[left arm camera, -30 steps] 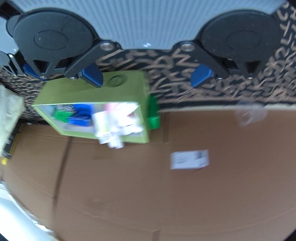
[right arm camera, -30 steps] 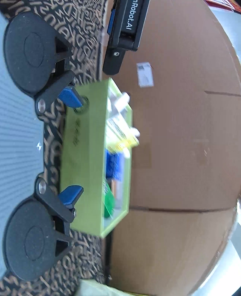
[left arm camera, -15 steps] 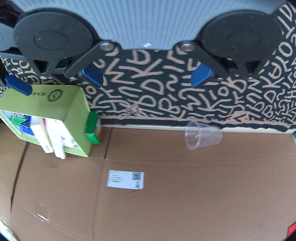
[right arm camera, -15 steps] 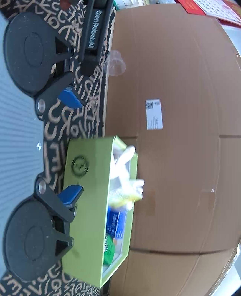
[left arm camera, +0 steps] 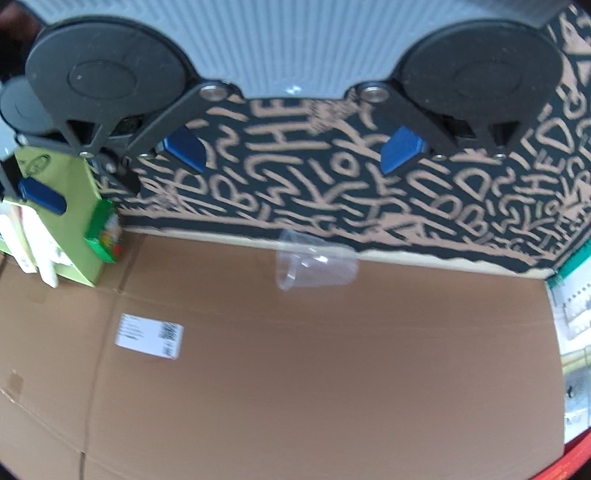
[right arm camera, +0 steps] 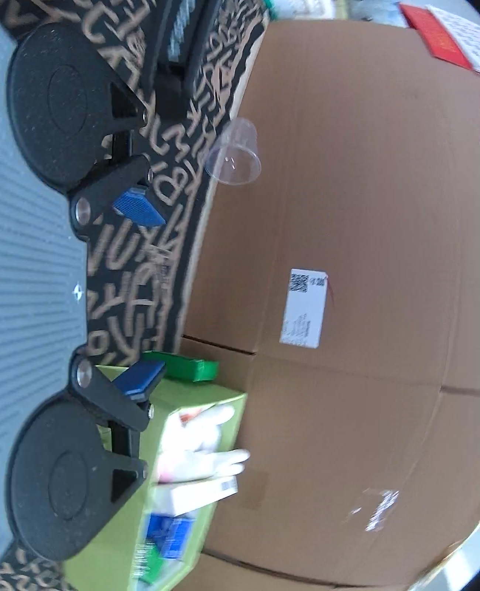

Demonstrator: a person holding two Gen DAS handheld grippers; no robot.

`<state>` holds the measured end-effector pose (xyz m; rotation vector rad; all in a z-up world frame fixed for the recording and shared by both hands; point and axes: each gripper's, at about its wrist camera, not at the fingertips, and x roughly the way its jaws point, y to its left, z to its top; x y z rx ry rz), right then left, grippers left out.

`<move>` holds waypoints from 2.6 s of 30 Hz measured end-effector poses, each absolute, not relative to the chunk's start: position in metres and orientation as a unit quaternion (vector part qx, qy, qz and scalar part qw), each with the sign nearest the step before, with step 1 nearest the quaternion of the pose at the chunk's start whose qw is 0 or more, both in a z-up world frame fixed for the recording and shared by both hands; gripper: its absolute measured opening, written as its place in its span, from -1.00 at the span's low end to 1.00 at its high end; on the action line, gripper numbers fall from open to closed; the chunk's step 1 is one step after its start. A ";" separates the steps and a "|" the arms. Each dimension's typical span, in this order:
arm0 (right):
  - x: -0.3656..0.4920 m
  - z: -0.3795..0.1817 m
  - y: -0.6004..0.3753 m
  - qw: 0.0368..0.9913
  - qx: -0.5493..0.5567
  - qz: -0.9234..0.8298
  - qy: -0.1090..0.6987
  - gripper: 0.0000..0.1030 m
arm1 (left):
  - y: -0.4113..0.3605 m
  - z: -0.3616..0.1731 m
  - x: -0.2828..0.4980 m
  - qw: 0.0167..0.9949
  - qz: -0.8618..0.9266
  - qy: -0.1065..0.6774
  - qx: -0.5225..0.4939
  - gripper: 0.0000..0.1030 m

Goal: Organize objects
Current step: 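Grasp the clear plastic cup with the left tool while the right tool grasps the green box, then carry the clear cup and green box into the shoebox and release both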

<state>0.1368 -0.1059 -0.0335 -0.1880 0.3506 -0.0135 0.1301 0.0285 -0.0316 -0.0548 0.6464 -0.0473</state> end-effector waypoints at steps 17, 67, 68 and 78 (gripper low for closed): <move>0.195 -0.045 -0.120 0.955 -0.148 -0.177 0.185 0.56 | 0.054 -0.041 0.172 0.948 -0.019 0.319 -0.005 1.00; 0.152 -0.043 -0.165 0.948 -0.036 0.092 0.301 0.28 | 0.046 -0.065 0.166 0.909 -0.191 0.369 0.008 -0.84; 0.139 -0.043 -0.167 0.947 -0.042 0.100 0.301 0.29 | 0.040 -0.066 0.157 0.908 -0.197 0.369 0.011 -0.83; 0.073 -0.046 -0.175 0.950 -0.031 0.100 0.294 0.46 | 0.008 -0.072 0.137 0.922 -0.163 0.350 0.030 -0.38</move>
